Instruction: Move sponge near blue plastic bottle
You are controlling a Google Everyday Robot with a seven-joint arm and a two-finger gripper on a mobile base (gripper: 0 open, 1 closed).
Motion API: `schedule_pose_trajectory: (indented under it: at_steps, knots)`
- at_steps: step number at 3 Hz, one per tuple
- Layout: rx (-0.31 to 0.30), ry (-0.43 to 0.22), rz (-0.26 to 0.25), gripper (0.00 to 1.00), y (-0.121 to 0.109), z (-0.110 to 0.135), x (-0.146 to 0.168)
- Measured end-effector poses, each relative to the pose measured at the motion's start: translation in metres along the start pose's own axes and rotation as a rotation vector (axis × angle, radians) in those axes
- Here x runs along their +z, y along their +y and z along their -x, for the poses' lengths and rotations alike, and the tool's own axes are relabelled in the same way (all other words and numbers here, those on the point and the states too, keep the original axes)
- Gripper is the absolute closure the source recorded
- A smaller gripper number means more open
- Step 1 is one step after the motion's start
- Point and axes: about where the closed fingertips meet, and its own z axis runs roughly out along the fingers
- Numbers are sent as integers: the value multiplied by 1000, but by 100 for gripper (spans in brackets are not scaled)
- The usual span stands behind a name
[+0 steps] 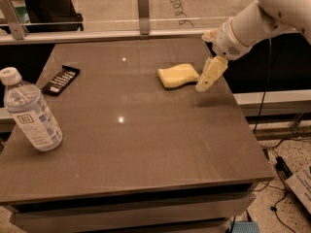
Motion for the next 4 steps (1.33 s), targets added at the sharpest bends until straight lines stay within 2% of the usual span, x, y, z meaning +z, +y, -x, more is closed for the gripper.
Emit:
schedule_pose_trajectory:
  at_steps: [1,2,3,4]
  knots:
    - [25,-14,17,0,-6,-1,19]
    - [48,-11,42,19,-4,0,38]
    - [69,-12,61,42,0,0,50]
    - [87,-9,72,65,2,-1,52]
